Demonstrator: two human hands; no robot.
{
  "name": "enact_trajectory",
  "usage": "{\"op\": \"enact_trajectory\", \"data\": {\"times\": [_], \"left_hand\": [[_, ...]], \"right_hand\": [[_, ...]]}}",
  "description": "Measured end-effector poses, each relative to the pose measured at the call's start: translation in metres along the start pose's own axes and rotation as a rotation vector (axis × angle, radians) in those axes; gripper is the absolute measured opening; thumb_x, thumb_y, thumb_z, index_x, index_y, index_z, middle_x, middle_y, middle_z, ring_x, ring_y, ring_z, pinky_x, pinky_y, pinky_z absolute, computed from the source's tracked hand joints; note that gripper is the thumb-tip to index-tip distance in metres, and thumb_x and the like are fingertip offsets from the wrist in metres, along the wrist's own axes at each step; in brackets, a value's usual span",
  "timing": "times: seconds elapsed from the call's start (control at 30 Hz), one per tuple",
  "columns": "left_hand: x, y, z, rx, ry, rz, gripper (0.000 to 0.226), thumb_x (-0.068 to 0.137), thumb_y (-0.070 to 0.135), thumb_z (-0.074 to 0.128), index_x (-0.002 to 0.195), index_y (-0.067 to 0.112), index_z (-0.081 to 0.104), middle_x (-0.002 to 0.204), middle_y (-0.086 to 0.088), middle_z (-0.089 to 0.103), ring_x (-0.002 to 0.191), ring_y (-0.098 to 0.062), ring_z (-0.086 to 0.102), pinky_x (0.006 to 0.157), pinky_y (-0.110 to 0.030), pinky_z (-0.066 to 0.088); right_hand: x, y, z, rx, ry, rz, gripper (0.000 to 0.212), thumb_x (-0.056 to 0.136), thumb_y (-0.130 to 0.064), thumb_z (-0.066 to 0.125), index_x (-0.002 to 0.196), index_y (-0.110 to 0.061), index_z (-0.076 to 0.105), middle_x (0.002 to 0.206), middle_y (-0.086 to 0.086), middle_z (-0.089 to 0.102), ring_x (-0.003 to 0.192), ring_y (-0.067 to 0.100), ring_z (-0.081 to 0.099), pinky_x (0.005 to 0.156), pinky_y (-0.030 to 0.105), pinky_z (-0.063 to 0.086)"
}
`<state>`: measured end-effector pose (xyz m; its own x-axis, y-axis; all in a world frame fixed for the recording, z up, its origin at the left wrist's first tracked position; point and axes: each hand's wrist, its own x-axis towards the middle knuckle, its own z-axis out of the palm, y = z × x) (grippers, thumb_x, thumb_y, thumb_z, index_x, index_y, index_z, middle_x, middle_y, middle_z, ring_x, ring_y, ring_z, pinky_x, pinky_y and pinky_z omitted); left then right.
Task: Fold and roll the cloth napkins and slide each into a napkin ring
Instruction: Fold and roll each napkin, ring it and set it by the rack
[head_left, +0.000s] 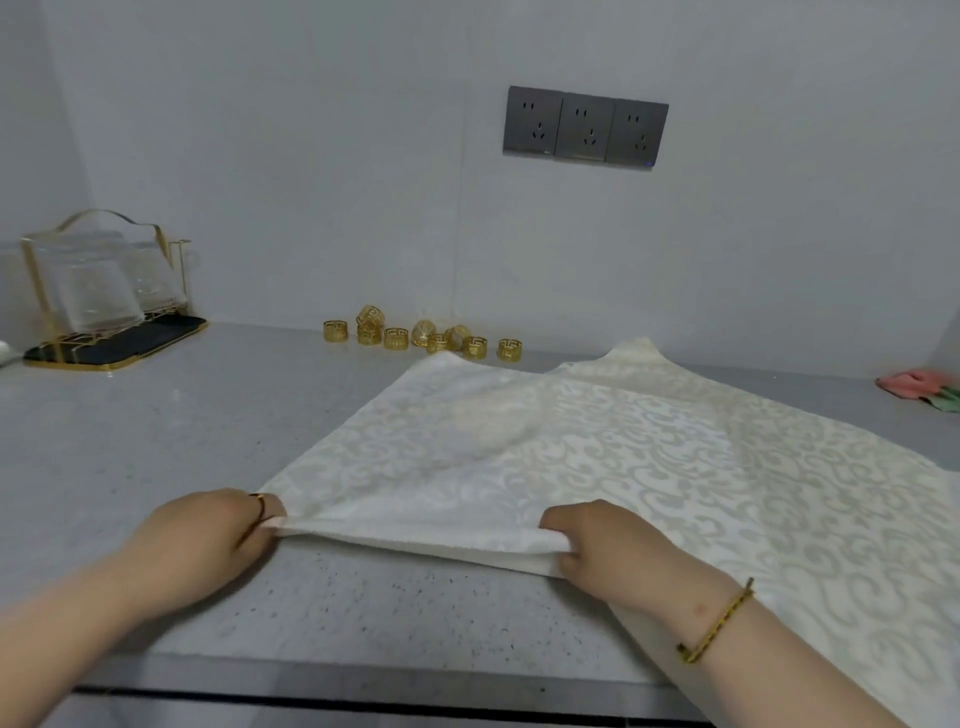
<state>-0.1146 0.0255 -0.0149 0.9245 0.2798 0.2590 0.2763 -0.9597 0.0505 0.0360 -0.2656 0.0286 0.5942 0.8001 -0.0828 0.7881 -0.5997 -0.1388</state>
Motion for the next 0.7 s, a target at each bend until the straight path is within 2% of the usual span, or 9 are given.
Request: {"op": "enact_trajectory", "data": {"times": [0.07, 0.13, 0.2, 0.27, 0.33, 0.4, 0.47, 0.53, 0.7], "left_hand": [[-0.017, -0.012, -0.007, -0.203, -0.077, 0.015, 0.024, 0.084, 0.026, 0.05, 0.066, 0.041, 0.055, 0.071, 0.015, 0.062, 0.073, -0.003, 0.056, 0.072, -0.019, 0.044], [-0.032, -0.022, -0.013, -0.337, -0.191, 0.052, 0.015, 0.068, 0.041, 0.046, 0.077, 0.044, 0.058, 0.075, 0.018, 0.063, 0.076, -0.002, 0.059, 0.072, -0.02, 0.046], [-0.039, -0.026, -0.021, -0.402, -0.323, 0.062, 0.036, 0.054, 0.055, 0.037, 0.087, 0.052, 0.052, 0.077, 0.024, 0.062, 0.075, 0.002, 0.06, 0.072, -0.019, 0.047], [-0.04, -0.027, -0.028, -0.442, -0.459, 0.066, 0.031, 0.051, 0.056, 0.04, 0.077, 0.061, 0.056, 0.067, 0.031, 0.06, 0.069, 0.007, 0.059, 0.069, -0.016, 0.046], [-0.035, -0.028, -0.037, -0.472, -0.514, 0.011, 0.021, 0.052, 0.054, 0.048, 0.067, 0.052, 0.064, 0.063, 0.032, 0.06, 0.065, 0.01, 0.058, 0.066, -0.013, 0.043], [-0.024, -0.029, -0.04, -0.51, -0.424, -0.081, 0.016, 0.057, 0.044, 0.058, 0.06, 0.032, 0.067, 0.06, 0.026, 0.063, 0.061, 0.009, 0.058, 0.063, -0.012, 0.042], [-0.01, -0.026, -0.04, -0.56, -0.282, -0.19, 0.008, 0.069, 0.032, 0.067, 0.064, 0.027, 0.065, 0.057, 0.015, 0.066, 0.062, 0.001, 0.06, 0.062, -0.016, 0.041], [0.004, -0.022, -0.037, -0.563, -0.154, -0.289, 0.015, 0.08, 0.016, 0.069, 0.068, 0.022, 0.064, 0.064, 0.011, 0.065, 0.068, -0.006, 0.058, 0.06, -0.018, 0.039], [0.041, -0.005, -0.021, -0.623, 0.105, -0.471, 0.005, 0.085, 0.014, 0.062, 0.082, 0.01, 0.062, 0.081, -0.007, 0.061, 0.07, -0.017, 0.052, 0.059, -0.026, 0.036]], "right_hand": [[-0.009, 0.004, -0.008, 0.071, -0.101, 0.015, 0.029, 0.084, -0.005, 0.044, 0.058, -0.018, 0.035, 0.064, -0.006, 0.038, 0.057, 0.004, 0.034, 0.051, 0.019, 0.025], [-0.017, 0.006, -0.015, 0.134, -0.172, 0.019, 0.035, 0.081, -0.004, 0.045, 0.054, -0.015, 0.027, 0.058, -0.005, 0.029, 0.048, 0.005, 0.029, 0.046, 0.02, 0.022], [-0.022, 0.008, -0.02, 0.151, -0.207, 0.024, 0.037, 0.08, -0.004, 0.046, 0.054, -0.016, 0.023, 0.055, -0.005, 0.025, 0.043, 0.007, 0.026, 0.044, 0.02, 0.02], [-0.024, 0.012, -0.024, 0.119, -0.216, 0.055, 0.037, 0.081, -0.007, 0.048, 0.054, -0.017, 0.024, 0.055, -0.006, 0.026, 0.045, 0.006, 0.025, 0.043, 0.019, 0.022], [-0.024, 0.021, -0.027, 0.107, -0.223, 0.107, 0.037, 0.081, -0.006, 0.049, 0.055, -0.018, 0.026, 0.056, -0.007, 0.029, 0.048, 0.005, 0.026, 0.044, 0.018, 0.022], [-0.025, 0.031, -0.031, 0.082, -0.226, 0.175, 0.035, 0.08, -0.004, 0.048, 0.056, -0.016, 0.026, 0.057, -0.006, 0.03, 0.049, 0.006, 0.027, 0.046, 0.019, 0.022], [-0.025, 0.044, -0.036, 0.021, -0.195, 0.252, 0.034, 0.083, -0.005, 0.047, 0.057, -0.017, 0.029, 0.059, -0.007, 0.033, 0.05, 0.004, 0.029, 0.046, 0.018, 0.026], [-0.025, 0.06, -0.04, -0.036, -0.142, 0.335, 0.033, 0.086, -0.006, 0.044, 0.059, -0.02, 0.034, 0.064, -0.008, 0.037, 0.053, 0.003, 0.033, 0.046, 0.017, 0.029], [-0.02, 0.103, -0.029, -0.033, 0.007, 0.576, 0.02, 0.086, -0.016, 0.048, 0.07, -0.025, 0.039, 0.077, -0.009, 0.047, 0.066, 0.006, 0.044, 0.056, 0.019, 0.035]]}}
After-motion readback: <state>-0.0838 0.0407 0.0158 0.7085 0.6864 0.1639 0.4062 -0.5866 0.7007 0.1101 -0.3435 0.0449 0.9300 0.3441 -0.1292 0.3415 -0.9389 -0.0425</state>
